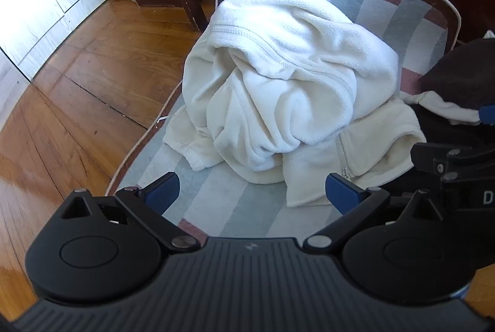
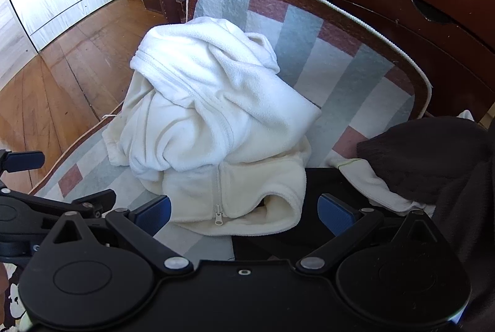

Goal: Fold clothes
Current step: 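Move both grippers toward the bunched cream hoodie on the rug, then grasp the cream hoodie fabric with the left gripper while the right gripper grasps another part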

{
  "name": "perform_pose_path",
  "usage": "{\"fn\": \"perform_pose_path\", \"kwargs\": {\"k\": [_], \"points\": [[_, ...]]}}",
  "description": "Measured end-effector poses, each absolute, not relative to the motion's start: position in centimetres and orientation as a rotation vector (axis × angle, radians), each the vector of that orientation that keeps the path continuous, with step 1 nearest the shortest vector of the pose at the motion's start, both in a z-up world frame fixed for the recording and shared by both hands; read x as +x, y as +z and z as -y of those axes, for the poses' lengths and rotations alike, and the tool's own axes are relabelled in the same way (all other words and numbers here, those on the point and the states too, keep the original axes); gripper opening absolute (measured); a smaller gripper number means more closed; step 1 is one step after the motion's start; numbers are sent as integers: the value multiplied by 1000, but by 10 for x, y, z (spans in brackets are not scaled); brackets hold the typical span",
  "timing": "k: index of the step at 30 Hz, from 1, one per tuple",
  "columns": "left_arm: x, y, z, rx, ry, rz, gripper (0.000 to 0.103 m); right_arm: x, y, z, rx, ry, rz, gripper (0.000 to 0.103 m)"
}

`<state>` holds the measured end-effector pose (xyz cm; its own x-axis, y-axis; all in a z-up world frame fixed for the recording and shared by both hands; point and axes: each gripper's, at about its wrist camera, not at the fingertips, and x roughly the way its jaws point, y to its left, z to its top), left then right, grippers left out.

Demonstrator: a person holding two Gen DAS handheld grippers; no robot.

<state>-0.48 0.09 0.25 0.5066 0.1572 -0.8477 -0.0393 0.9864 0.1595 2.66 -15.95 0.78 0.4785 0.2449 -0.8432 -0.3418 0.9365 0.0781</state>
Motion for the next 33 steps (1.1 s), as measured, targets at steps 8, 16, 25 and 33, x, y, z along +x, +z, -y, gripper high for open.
{"fn": "perform_pose_path", "kwargs": {"k": [8, 16, 25, 33], "points": [[-6, 3, -1, 117, 113, -1026, 102, 28, 6, 160, -113, 352, -1017, 102], [-7, 2, -3, 92, 98, -1023, 102, 28, -1, 173, 19, 415, -974, 99], [6, -30, -32, -61, 67, -959, 90, 32, -42, 173, 199, 473, -849, 89], [38, -69, -73, -171, 83, -911, 68, 73, -84, 143, 192, 403, -741, 89]]}}
